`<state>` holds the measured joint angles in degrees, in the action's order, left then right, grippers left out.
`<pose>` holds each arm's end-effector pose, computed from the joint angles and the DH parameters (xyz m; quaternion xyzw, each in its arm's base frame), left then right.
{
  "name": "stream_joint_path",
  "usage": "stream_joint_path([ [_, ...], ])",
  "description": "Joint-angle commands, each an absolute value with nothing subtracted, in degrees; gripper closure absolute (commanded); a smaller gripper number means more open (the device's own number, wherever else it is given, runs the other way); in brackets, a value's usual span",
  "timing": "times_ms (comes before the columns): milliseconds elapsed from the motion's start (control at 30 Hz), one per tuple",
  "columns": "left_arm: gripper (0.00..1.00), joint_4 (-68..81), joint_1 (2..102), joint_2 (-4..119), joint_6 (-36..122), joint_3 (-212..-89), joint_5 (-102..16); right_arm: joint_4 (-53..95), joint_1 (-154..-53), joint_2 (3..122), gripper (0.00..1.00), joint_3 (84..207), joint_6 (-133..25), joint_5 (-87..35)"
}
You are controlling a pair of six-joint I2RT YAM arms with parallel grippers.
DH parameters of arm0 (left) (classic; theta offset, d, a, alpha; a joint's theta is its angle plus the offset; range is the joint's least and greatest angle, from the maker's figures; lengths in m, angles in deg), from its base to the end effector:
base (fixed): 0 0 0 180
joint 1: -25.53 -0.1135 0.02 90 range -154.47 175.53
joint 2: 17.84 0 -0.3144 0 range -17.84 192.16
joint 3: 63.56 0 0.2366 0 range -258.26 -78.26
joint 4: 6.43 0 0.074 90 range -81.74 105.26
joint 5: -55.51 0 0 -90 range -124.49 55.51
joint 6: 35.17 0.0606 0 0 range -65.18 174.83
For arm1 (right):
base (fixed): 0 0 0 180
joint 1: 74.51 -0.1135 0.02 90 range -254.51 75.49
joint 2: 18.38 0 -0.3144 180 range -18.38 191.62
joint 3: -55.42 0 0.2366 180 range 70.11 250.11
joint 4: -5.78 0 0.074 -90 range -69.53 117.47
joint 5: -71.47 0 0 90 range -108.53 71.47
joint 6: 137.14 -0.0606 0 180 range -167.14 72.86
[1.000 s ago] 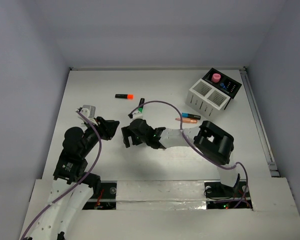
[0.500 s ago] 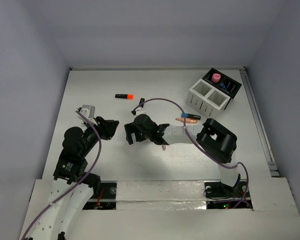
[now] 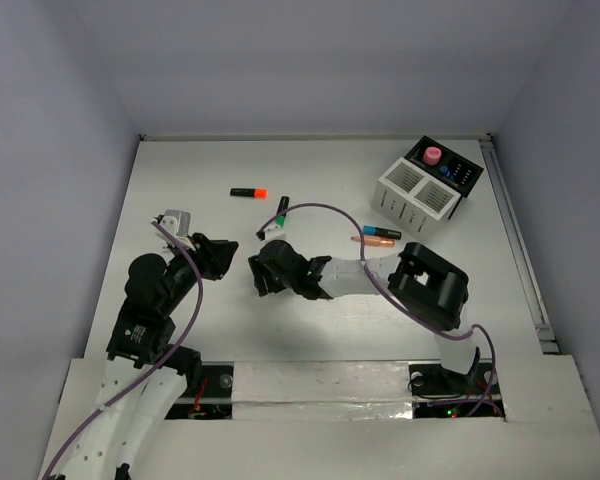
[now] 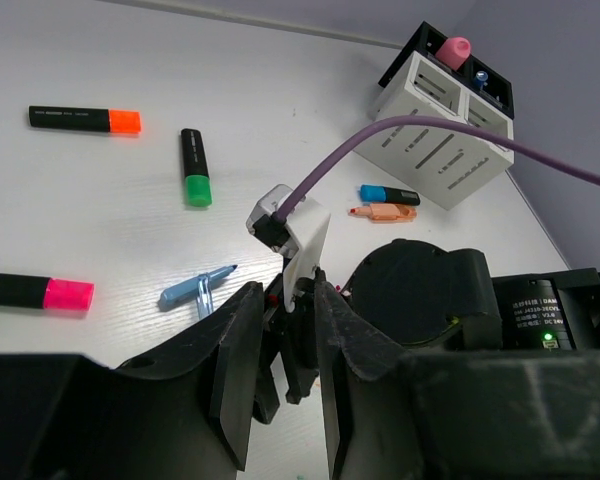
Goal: Sort the stationery into containers
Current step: Pick up the pen from the center of the board.
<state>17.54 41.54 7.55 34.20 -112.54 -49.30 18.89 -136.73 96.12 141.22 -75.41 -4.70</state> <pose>0.0778 -0.0384 0.3421 0.0624 0.7066 -0.3065 0.6347 0.2258 0.3975 0.1974 -0.2176 0.8811 0.2104 0.3634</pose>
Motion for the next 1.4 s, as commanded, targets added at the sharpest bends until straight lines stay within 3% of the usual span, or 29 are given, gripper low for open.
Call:
stream_joint_path([
  [0, 0.76, 15.11, 41.18, 8.0, 34.17, -113.24, -50.05, 20.3, -136.38, 98.25, 0.34, 143.76, -75.79, -0.07],
  [333, 0.77, 14.94, 41.18, 8.35, 34.17, -113.15, -50.31, 20.21, -136.38, 99.04, 0.57, 143.24, -75.27, 1.07],
  [600, 0.76, 14.85, 41.18, 9.14, 33.91, -113.06, -50.57, 19.68, -136.38, 98.51, 0.64, 141.92, -73.86, 5.11],
  [767, 0.77, 14.76, 41.18, 9.49, 33.73, -113.06, -50.58, 18.37, -136.38, 98.08, 0.77, 141.3, -71.41, 7.49],
  [900, 0.77, 15.02, 41.18, 10.02, 33.56, -113.06, -50.14, 16.87, -136.38, 95.01, 0.94, 139.37, -69.38, 7.4],
  [967, 0.77, 14.85, 41.18, 10.37, 32.94, -112.89, -49.7, 16.87, -136.38, 92.46, 1.0, 137.53, -66.76, 5.74],
  [1100, 0.76, 9.95, 41.18, 11.33, 28.21, -110.08, -52.24, 23.7, -135.69, 81.5, 1.0, 136.47, -62.27, -0.76],
  [1267, 0.74, 0.54, 41.18, 13.01, 20.91, -101.73, -56.28, 40.4, -130.51, 72.77, 1.0, 138.48, -57.96, -20.26],
  [1367, 0.64, -4.3, 42.66, 14.15, 19.5, -98.84, -57.96, 46.64, -128.48, 68.47, 1.0, 138.23, -56.55, -25.71],
])
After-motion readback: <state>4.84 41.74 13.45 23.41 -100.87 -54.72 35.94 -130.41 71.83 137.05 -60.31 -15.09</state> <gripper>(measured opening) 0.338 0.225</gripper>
